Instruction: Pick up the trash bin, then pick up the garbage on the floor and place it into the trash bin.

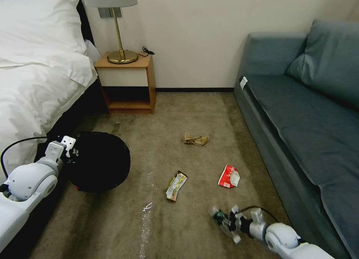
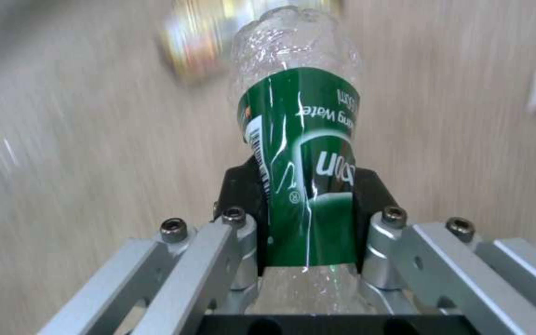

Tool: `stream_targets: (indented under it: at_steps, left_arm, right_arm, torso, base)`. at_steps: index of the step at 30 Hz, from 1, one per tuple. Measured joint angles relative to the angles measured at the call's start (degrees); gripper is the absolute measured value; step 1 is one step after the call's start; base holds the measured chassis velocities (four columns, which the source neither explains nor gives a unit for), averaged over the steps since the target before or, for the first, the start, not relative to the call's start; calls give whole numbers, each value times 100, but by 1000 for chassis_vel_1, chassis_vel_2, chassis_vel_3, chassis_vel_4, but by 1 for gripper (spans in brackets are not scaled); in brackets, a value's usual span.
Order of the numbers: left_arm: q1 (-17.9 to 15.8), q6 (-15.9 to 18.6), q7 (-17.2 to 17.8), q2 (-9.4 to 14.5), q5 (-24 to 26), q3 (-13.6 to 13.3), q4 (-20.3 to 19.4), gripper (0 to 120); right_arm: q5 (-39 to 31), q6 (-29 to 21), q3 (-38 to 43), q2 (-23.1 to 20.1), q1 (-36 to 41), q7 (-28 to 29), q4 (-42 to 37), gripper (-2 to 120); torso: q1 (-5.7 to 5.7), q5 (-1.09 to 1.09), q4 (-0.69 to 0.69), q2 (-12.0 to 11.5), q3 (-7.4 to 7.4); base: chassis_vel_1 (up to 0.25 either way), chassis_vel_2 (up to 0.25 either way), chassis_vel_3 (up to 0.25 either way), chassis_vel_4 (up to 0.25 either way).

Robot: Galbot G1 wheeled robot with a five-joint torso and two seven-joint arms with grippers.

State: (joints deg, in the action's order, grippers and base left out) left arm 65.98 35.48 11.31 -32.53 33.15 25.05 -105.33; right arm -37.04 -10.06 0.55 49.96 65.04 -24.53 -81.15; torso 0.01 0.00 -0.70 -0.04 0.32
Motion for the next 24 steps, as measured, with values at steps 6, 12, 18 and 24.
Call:
stream_targets:
  at_steps: [6, 12, 18, 24]
  left_arm:
    - [-218, -12, 181, -68, 129, -228, -74, 1]
    - [-313, -109, 247, -238, 168, -439, -70, 1]
    - [-560, -218, 292, -426, 168, -724, 67, 1]
    - [-886, -400, 301, -555, 254, -1049, 248, 1]
  right_arm:
    - [-1082, -139, 144, -4, -752, 328, -931, 19]
    - [-1819, -245, -16, 222, -1476, 776, -1292, 19]
    - [-2213, -369, -511, 518, -2265, 1019, -1374, 19]
    - [-2430, -371, -1212, 912, -3001, 1034, -1067, 19]
  torso:
    - [0, -1, 1, 0, 0]
    - [0, 0, 1, 0, 0]
    - [0, -2, 2, 0, 1]
    - [0, -1, 1, 0, 1]
  base:
    - [0, 0, 0, 0]
    - [0, 0, 0, 0]
    - [0, 0, 0, 0]
    - [0, 0, 0, 0]
